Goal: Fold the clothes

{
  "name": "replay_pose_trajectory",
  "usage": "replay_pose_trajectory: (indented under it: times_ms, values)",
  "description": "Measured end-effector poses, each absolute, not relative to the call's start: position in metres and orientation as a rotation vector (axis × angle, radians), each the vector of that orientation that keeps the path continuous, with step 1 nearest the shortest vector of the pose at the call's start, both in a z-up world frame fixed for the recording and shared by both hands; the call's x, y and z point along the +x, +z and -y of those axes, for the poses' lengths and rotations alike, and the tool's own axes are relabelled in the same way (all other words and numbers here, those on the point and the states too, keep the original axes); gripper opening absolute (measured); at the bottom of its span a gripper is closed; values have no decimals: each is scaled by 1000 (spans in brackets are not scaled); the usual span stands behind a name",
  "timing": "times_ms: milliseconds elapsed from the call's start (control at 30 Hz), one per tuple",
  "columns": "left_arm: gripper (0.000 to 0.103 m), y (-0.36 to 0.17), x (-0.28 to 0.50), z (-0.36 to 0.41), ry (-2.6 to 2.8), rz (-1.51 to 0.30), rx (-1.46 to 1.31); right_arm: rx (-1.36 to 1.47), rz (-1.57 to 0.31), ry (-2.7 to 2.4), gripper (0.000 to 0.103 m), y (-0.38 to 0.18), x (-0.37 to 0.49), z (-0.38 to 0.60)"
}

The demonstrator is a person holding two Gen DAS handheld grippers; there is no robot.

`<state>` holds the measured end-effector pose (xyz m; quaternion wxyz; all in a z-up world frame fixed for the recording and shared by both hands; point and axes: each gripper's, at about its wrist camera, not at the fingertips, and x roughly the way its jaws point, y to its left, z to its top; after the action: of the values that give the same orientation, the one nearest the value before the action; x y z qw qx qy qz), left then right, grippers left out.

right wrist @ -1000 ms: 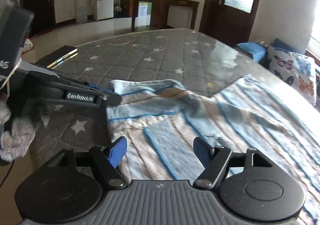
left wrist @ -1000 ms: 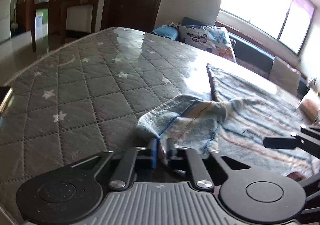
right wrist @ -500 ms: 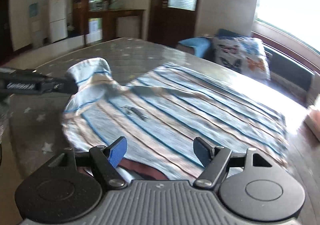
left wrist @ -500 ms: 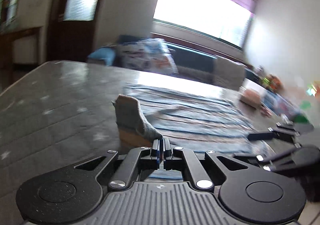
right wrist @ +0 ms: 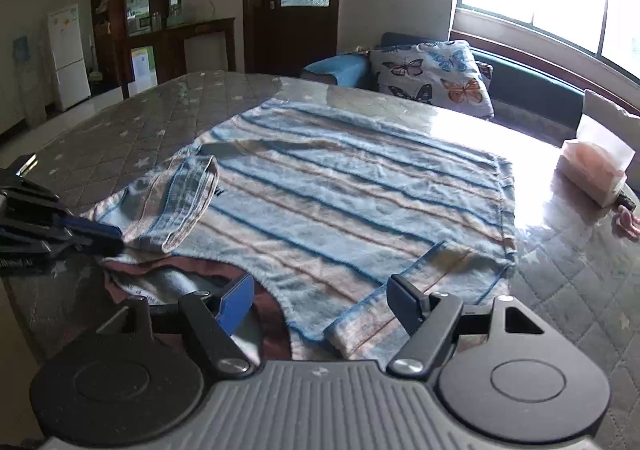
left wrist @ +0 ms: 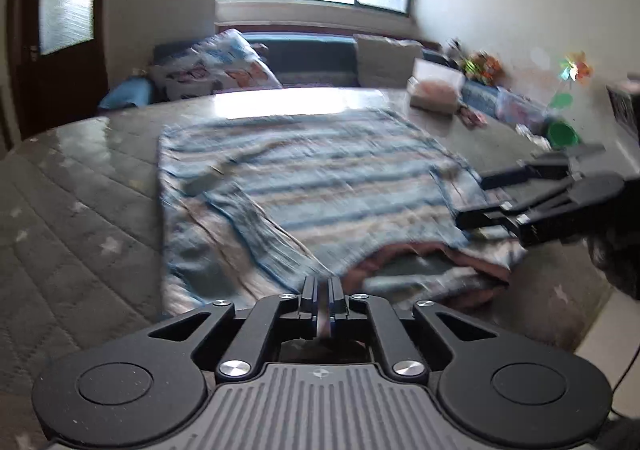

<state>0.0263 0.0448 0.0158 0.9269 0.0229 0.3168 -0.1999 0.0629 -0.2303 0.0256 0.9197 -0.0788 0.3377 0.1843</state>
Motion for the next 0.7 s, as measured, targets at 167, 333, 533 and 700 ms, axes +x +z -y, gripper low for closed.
replay_pose_trajectory:
  times_ms: [167, 333, 533, 700]
  values:
    - [24, 24, 56, -68, -281, -637, 12, -126, -695, 345, 75, 24, 70, 241]
    - [23, 19, 91, -77, -199, -658, 20, -100, -714, 297, 75, 17, 77, 256]
    - [21, 4, 123, -69, -193, -698, 48, -67, -738, 237, 75, 9, 88, 281]
    - [21, -9, 133, -59, -189, -728, 107, -49, -748, 218, 73, 5, 103, 294]
